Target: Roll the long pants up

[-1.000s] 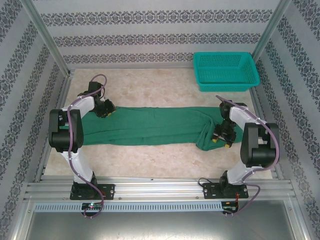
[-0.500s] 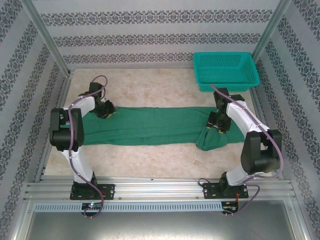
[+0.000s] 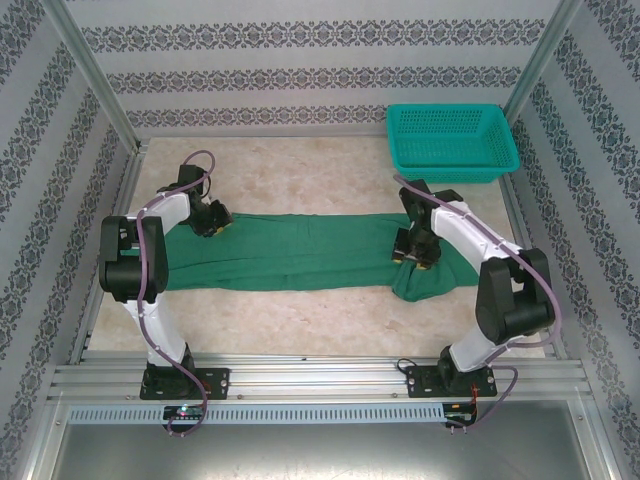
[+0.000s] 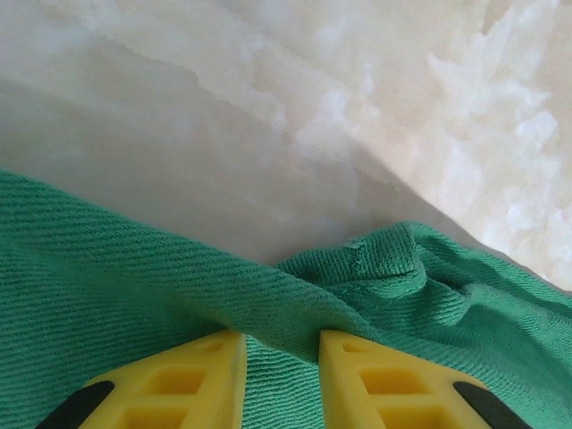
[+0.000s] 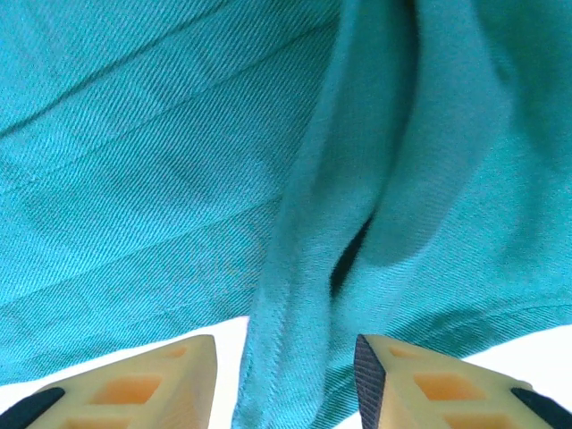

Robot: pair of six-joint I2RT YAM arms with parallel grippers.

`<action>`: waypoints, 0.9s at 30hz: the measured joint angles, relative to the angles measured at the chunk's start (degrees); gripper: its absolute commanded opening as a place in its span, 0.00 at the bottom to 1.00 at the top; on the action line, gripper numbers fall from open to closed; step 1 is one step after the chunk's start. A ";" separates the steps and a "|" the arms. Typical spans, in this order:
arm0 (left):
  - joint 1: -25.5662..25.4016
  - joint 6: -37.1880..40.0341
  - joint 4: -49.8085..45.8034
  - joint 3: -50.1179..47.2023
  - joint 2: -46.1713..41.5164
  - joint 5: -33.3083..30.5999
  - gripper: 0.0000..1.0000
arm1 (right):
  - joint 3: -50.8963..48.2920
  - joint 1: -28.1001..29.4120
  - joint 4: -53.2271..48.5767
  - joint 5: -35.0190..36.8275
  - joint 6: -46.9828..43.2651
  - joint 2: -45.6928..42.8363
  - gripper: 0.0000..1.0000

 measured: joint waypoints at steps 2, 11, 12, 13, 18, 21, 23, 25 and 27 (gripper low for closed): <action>0.00 0.00 -0.02 0.00 0.00 0.00 0.28 | 0.02 0.94 0.00 -0.33 -0.09 1.84 0.35; 0.00 0.00 -0.02 0.02 0.00 -0.04 0.27 | 3.32 0.68 -3.26 2.40 -1.01 5.25 0.00; 0.00 0.00 -0.02 0.00 0.00 -0.04 0.27 | 4.76 -0.31 -4.28 3.32 -1.60 4.61 0.00; 0.00 0.00 -0.02 0.02 0.00 -0.04 0.27 | 5.97 -1.38 -5.05 4.11 -2.05 3.98 0.00; 0.00 0.02 -0.02 0.02 0.00 -0.24 0.27 | 14.84 -13.77 -9.31 9.55 -6.08 -0.81 0.00; 0.00 0.02 -0.04 0.00 0.00 -0.28 0.27 | 18.82 -18.80 -11.67 11.76 -8.09 -2.25 0.00; 0.00 0.04 -0.04 0.00 0.00 -0.44 0.27 | 19.76 -19.41 -12.94 11.65 -9.14 -3.58 0.00; 0.00 0.02 -0.04 0.02 0.00 -0.46 0.26 | 19.85 -19.30 -14.05 10.54 -9.49 -5.46 0.00; 0.00 0.04 -0.04 0.02 0.00 -0.46 0.26 | 19.91 -19.02 -15.32 9.16 -9.53 -7.78 0.00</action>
